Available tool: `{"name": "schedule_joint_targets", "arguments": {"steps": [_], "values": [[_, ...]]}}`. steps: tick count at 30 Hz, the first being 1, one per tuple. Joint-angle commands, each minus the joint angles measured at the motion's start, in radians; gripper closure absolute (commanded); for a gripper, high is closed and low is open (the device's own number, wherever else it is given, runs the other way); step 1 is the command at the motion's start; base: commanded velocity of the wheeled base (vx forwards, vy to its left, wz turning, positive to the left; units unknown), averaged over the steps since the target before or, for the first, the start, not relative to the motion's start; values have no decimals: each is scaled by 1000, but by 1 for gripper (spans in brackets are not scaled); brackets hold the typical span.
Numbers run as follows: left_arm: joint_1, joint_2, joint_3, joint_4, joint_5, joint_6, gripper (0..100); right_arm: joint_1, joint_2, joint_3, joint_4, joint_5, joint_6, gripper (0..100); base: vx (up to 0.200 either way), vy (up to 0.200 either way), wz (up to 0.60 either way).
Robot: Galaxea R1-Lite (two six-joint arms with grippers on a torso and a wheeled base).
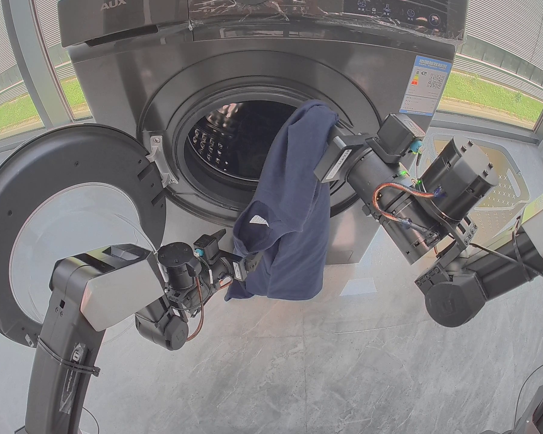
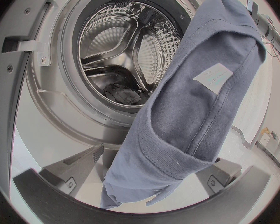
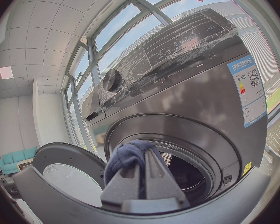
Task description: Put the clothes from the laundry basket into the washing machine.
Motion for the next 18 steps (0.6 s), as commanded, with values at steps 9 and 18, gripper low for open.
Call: {"name": "schedule_joint_targets", "arguments": {"steps": [9,18], "values": [[26,-3,28,-1,-3,5,0,-36,-3,-13,12,3,-6,100,0,0,0],[25,-2,28,-1,-3,7,0,-55,-21,-10,17,9,-6,100,0,0,0]]}}
